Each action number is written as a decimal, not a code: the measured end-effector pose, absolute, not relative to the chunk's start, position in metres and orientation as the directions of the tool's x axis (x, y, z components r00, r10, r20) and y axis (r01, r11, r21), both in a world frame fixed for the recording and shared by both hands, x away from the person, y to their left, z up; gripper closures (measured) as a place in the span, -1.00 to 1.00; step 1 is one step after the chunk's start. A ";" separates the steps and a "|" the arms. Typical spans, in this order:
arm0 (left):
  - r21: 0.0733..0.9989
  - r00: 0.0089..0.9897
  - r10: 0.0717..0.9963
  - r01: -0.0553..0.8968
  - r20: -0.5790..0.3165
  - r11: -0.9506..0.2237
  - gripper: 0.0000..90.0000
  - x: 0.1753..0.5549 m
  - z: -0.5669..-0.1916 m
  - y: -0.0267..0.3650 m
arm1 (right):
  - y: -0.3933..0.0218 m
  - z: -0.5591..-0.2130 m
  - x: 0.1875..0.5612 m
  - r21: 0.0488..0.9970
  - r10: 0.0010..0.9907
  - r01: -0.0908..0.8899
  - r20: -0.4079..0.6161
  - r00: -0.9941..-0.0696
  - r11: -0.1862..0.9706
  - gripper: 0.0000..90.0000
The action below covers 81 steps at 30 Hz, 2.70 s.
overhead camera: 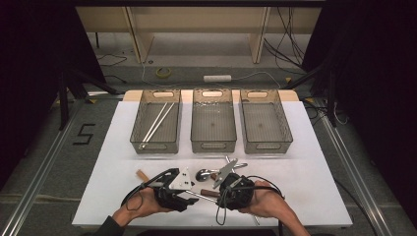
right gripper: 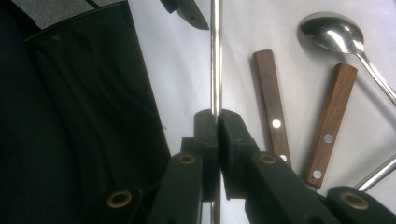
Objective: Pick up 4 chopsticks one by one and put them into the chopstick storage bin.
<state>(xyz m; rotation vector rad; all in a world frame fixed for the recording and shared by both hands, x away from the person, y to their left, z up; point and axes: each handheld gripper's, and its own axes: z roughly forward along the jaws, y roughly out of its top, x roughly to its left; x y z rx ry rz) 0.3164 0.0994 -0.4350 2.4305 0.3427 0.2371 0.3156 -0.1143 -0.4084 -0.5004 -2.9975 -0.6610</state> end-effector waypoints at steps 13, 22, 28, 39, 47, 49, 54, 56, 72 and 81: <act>0.610 0.966 0.244 0.144 0.084 -0.779 0.47 0.313 -0.437 0.098 | -0.113 -0.411 0.315 0.396 0.248 0.264 0.093 -0.964 0.880 0.93; 0.588 0.990 0.127 0.068 0.060 -0.806 0.75 0.309 -0.440 0.098 | -0.118 -0.414 0.320 0.413 0.181 0.203 0.092 -0.979 0.888 0.84; 0.623 0.984 0.168 0.098 0.055 -0.776 0.85 0.310 -0.434 0.102 | -0.135 -0.395 0.327 0.496 0.292 0.287 0.070 -0.954 0.820 0.42; 0.641 0.927 0.368 0.241 0.069 -0.728 0.85 0.323 -0.430 0.119 | -0.157 -0.381 0.336 0.660 0.517 0.449 0.107 -0.850 0.602 -0.05; 0.687 0.846 0.531 0.355 0.053 -0.634 0.85 0.332 -0.425 0.134 | -0.179 -0.383 0.340 0.693 0.658 0.537 0.120 -0.744 0.481 -0.14; 0.700 0.822 0.568 0.378 0.048 -0.606 0.85 0.335 -0.424 0.138 | -0.185 -0.390 0.342 0.676 0.694 0.574 0.128 -0.708 0.461 -0.14; 0.724 0.772 0.634 0.415 0.040 -0.551 0.85 0.339 -0.421 0.146 | -0.195 -0.407 0.345 0.633 0.745 0.631 0.124 -0.655 0.448 -0.13; 0.732 0.755 0.655 0.427 0.036 -0.532 0.85 0.340 -0.420 0.149 | -0.196 -0.414 0.347 0.621 0.759 0.647 0.126 -0.639 0.443 -0.15; 0.777 0.644 0.764 0.491 -0.020 -0.394 0.85 0.354 -0.409 0.177 | -0.191 -0.431 0.346 0.619 0.772 0.658 0.127 -0.623 0.429 -0.34; 0.790 0.577 0.815 0.521 -0.047 -0.324 0.85 0.374 -0.406 0.195 | -0.191 -0.433 0.344 0.621 0.770 0.655 0.126 -0.625 0.430 -0.34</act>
